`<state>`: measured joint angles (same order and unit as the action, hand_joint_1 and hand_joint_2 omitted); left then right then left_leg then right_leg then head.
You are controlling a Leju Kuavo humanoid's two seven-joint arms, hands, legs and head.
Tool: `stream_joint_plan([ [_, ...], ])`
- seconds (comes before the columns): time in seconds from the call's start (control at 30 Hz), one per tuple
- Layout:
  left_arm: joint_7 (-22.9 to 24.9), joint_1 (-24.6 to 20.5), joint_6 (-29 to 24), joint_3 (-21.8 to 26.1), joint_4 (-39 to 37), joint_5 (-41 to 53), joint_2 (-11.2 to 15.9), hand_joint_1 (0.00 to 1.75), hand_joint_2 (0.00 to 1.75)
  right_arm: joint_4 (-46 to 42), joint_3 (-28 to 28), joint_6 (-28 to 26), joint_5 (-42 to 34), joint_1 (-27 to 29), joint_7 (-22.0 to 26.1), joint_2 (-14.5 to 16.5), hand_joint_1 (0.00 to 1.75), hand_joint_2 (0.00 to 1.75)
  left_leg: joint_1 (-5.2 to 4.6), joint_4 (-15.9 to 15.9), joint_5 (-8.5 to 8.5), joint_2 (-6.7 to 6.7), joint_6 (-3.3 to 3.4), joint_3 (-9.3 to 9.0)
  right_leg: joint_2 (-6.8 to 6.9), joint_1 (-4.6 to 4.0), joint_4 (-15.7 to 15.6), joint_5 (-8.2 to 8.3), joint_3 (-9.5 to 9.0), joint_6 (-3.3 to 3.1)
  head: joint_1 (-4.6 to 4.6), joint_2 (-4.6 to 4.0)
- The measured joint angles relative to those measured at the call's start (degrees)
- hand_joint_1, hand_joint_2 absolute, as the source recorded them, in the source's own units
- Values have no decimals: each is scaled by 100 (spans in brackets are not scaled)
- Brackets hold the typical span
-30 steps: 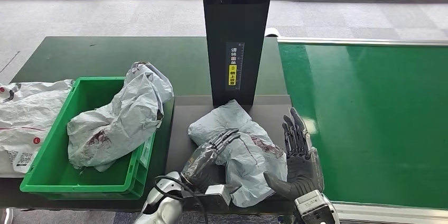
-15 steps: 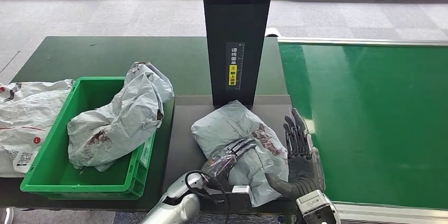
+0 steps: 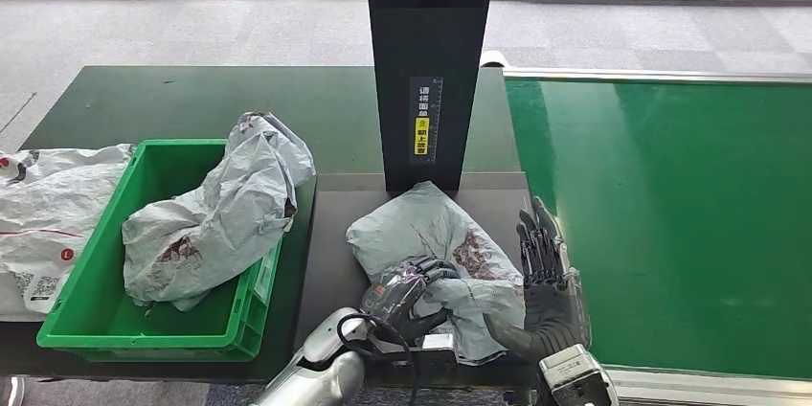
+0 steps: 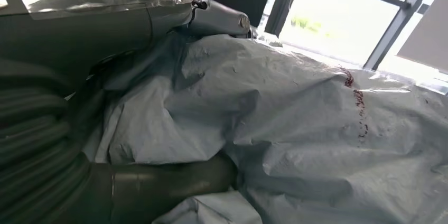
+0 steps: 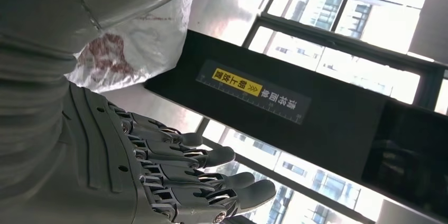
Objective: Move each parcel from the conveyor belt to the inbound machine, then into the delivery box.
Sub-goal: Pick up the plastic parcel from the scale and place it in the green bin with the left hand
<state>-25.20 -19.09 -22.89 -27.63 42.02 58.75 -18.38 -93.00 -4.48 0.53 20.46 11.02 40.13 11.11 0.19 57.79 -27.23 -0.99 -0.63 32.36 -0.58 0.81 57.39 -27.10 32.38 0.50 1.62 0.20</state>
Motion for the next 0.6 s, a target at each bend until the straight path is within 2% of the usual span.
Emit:
stream_joint_plan([
  [0.3,-181,144,-304,37,479,-194,91,175,175,7,-23,-79,-16,17,0,-94,0,175,0,0,0,0,0,2,3,0,0,0,3,0,0,0],
  [0.47,-269,337,-397,111,964,-421,123,175,175,-48,-22,79,124,126,0,-90,0,175,0,0,-1,1,-1,5,3,0,1,-1,5,0,0,0],
  [0.6,-538,573,-432,226,1501,-875,166,175,175,-73,-22,109,149,158,0,-88,0,175,0,0,-1,1,-1,6,2,0,1,-1,7,0,0,0],
])
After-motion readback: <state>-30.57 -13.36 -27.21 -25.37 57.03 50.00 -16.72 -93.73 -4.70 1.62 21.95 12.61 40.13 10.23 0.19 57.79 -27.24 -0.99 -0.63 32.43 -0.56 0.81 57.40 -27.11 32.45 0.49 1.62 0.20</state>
